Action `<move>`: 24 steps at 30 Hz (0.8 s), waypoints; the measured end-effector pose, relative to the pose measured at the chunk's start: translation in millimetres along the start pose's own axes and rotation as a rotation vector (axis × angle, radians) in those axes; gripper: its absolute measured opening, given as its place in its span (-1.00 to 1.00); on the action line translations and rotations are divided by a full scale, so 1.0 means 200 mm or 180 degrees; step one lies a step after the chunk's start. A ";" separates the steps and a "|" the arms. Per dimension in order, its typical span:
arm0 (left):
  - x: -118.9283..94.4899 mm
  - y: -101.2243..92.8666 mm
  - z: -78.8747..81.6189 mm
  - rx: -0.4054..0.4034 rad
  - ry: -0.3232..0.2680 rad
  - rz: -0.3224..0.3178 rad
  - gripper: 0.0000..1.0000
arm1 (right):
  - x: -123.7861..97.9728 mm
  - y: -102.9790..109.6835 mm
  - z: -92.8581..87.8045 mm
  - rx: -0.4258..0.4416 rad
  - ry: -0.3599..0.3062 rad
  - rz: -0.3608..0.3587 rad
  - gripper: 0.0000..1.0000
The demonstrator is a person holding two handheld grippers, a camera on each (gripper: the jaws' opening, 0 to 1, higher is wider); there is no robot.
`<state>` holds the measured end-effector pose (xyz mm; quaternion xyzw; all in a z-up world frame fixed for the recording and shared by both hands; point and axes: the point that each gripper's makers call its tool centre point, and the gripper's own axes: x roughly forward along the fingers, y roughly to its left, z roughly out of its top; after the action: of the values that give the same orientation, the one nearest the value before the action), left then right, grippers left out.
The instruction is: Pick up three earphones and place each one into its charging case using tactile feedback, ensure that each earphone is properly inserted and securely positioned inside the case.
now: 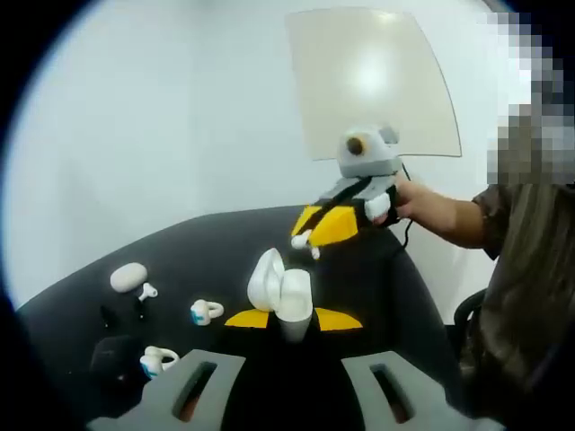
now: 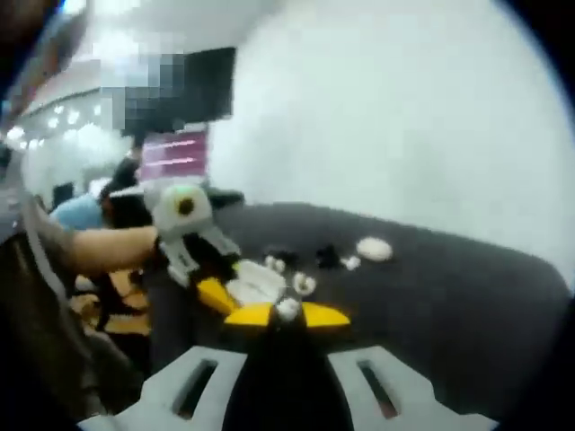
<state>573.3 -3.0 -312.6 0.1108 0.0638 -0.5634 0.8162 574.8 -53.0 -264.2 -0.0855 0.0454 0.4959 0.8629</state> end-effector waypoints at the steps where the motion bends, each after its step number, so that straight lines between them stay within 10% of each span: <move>1: 0.00 0.00 0.00 0.0002 0.0000 0.0001 -0.73 | 0.00 0.01 0.03 -0.0104 -0.0056 0.0004 -0.75; 10: 0.00 0.00 0.00 0.0005 0.0000 0.0002 -0.73 | 0.00 0.08 0.10 -0.1147 -0.0066 0.0033 -0.75; 24: 0.00 0.00 0.00 0.0006 0.0001 0.0002 -0.73 | 0.14 0.16 0.04 -0.2712 0.0517 0.0386 -0.75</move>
<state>572.8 -3.3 -312.8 0.1117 0.0633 -0.5633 0.8162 560.7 -11.3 -263.6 -0.4697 -0.0906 0.5118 0.7136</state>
